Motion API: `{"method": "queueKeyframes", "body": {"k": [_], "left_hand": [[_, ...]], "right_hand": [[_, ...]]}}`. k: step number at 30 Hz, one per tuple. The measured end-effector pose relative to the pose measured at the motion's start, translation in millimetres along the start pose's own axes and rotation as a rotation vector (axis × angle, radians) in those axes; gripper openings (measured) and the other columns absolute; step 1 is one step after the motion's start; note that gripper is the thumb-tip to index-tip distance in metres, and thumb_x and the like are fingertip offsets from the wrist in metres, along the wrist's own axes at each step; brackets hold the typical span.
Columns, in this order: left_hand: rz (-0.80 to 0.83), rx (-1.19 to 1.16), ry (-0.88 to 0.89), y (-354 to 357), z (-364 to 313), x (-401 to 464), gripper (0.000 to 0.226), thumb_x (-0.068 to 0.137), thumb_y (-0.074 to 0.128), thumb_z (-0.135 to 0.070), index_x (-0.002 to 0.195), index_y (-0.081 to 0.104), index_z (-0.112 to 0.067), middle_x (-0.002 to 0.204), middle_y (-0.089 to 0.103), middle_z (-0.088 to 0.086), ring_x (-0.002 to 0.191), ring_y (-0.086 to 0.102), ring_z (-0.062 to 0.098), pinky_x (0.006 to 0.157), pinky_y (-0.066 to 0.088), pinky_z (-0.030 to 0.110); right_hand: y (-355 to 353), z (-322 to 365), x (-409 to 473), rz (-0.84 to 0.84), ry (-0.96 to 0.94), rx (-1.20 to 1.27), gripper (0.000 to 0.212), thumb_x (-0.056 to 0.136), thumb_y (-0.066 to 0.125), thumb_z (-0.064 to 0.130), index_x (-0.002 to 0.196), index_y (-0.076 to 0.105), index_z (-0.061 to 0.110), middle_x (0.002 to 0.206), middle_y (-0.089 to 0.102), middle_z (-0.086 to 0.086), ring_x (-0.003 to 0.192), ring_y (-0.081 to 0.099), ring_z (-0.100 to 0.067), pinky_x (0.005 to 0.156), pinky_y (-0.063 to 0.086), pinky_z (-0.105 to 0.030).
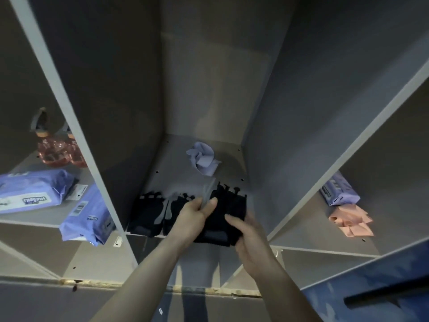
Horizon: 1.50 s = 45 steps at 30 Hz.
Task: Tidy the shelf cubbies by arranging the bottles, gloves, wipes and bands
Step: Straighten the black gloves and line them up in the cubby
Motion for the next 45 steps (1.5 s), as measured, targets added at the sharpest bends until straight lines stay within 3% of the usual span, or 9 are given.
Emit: {"method": "queueKeyframes", "body": {"k": [6,16,20,26,29,33,37,42,45], "left_hand": [[-0.079,0.532,0.099,-14,34,23,0.044,0.092,0.056,-0.033,0.133,0.048,-0.019,0.112,0.063,0.004,0.102,0.061,0.022,0.087,0.049,0.038],[0.430,1.646,0.152,21,109,48,0.062,0.101,0.029,-0.038,0.152,-0.004,-0.028,0.161,-0.007,-0.004,0.148,-0.004,0.018,0.118,-0.001,0.054],[0.410,1.696,0.139,14,124,54,0.061,0.101,0.032,-0.036,0.152,0.000,-0.028,0.161,-0.005,-0.005,0.148,-0.001,0.019,0.118,0.001,0.054],[0.360,1.693,0.158,9,130,51,0.063,0.099,0.035,-0.042,0.152,0.003,-0.028,0.161,0.000,-0.003,0.148,0.005,0.021,0.118,0.007,0.049],[0.382,1.682,0.174,11,123,55,0.060,0.099,0.033,-0.043,0.152,0.009,-0.028,0.161,0.007,-0.002,0.146,0.010,0.022,0.118,0.007,0.050],[0.406,1.658,0.166,8,123,57,0.059,0.099,0.033,-0.043,0.151,0.009,-0.030,0.160,0.006,-0.004,0.146,0.008,0.020,0.117,0.006,0.054],[0.417,1.630,0.175,4,123,57,0.061,0.098,0.037,-0.042,0.151,0.009,-0.032,0.160,0.005,-0.005,0.147,0.006,0.020,0.117,0.014,0.051],[0.111,1.499,0.361,-22,102,56,0.053,0.085,0.038,-0.046,0.134,0.049,-0.029,0.134,0.056,0.003,0.124,0.054,0.024,0.093,0.050,0.050],[-0.113,1.421,0.213,-64,104,50,0.057,0.087,0.033,-0.054,0.132,0.056,-0.027,0.134,0.057,0.008,0.124,0.054,0.029,0.096,0.046,0.054]], "right_hand": [[-76,-13,22,-0.533,-0.048,-0.273,0.045,0.089,0.052,-0.009,0.128,0.054,0.013,0.123,0.062,-0.008,0.111,0.058,-0.022,0.104,0.043,-0.041],[-100,-31,95,-0.465,-0.007,-0.859,0.052,0.092,0.046,0.000,0.139,0.043,0.022,0.134,0.055,-0.008,0.125,0.050,-0.029,0.103,0.040,-0.036],[-111,-42,108,-0.298,0.026,-1.167,0.073,0.090,0.053,0.005,0.152,0.016,0.018,0.156,0.023,-0.007,0.143,0.023,-0.027,0.116,0.024,-0.038],[-106,-76,89,0.079,-0.193,-1.917,0.064,0.089,0.014,0.044,0.143,0.040,0.022,0.156,0.028,-0.006,0.144,0.023,-0.033,0.115,0.013,-0.047],[-118,-91,82,0.148,0.011,-1.978,0.084,0.075,-0.014,0.055,0.152,0.006,0.030,0.162,0.001,-0.001,0.146,0.014,-0.028,0.113,0.023,-0.043],[-115,-98,80,0.096,0.188,-1.948,0.065,0.087,0.018,0.050,0.138,0.050,0.024,0.146,0.046,-0.010,0.108,0.061,-0.034,0.075,0.053,-0.045],[-115,-95,84,0.097,0.036,-2.003,0.084,0.073,-0.011,0.059,0.152,0.006,0.033,0.162,0.002,-0.001,0.141,0.024,-0.031,0.108,0.027,-0.048],[-105,-92,80,0.037,-0.024,-1.952,0.070,0.085,0.033,0.063,0.149,0.024,0.035,0.154,0.033,-0.006,0.139,0.035,-0.035,0.102,0.037,-0.055],[-85,-103,74,0.162,-0.123,-1.917,0.071,0.088,0.032,0.064,0.148,-0.002,0.046,0.161,0.001,-0.006,0.147,0.001,-0.033,0.112,0.013,-0.052]]}}
Point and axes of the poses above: each hand's wrist, its own x-axis towards the middle knuckle, its own y-axis out of the palm, z = x × y, the point moved 5 cm from there along x, towards the middle knuckle
